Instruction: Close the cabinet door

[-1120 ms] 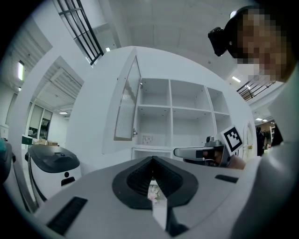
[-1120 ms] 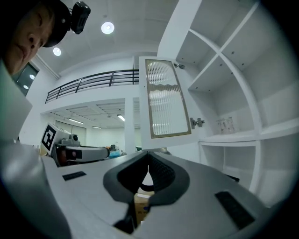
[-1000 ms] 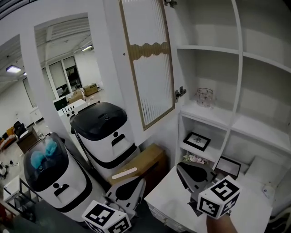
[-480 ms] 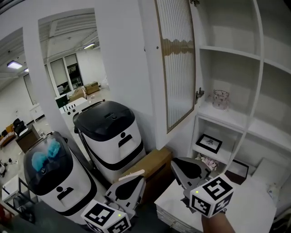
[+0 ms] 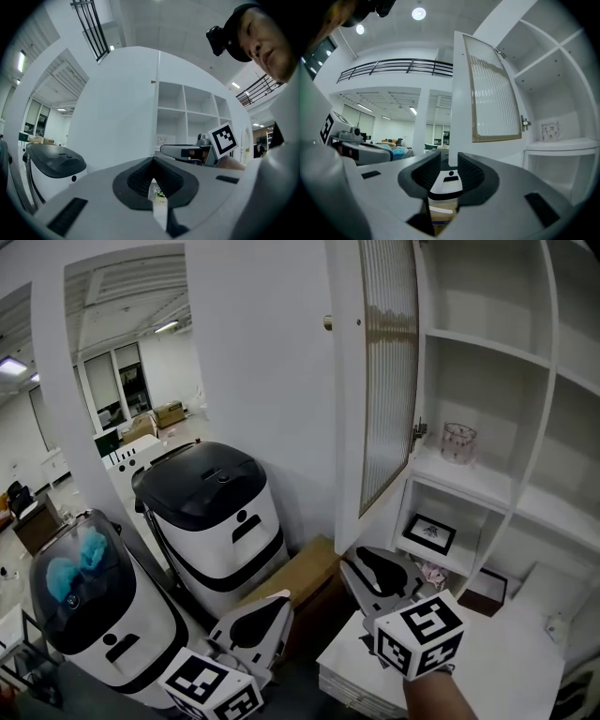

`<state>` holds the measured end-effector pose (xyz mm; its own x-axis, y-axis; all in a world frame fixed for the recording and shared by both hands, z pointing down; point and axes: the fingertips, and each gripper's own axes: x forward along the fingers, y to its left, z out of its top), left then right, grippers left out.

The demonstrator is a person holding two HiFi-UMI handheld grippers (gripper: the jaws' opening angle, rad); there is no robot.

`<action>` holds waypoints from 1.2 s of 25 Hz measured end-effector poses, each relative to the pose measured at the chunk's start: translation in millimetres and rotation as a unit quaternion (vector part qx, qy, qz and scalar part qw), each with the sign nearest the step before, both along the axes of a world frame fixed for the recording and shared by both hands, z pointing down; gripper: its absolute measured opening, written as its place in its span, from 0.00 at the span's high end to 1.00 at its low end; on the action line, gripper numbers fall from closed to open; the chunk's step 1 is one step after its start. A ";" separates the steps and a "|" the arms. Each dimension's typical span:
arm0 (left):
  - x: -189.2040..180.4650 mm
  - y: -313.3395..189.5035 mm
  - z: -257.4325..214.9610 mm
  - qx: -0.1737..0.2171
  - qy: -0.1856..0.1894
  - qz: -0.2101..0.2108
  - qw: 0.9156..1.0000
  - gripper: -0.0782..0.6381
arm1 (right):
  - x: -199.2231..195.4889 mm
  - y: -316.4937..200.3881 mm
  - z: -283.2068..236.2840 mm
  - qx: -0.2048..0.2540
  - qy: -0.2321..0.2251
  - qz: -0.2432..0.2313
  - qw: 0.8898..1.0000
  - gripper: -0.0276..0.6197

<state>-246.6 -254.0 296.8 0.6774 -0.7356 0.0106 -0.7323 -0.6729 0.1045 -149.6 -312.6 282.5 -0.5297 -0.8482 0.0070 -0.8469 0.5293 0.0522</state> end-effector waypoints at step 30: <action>5.3 -27.6 12.5 -0.008 0.004 0.043 0.999 0.89 | 7.3 -30.4 -2.2 0.021 0.019 0.094 0.995 0.65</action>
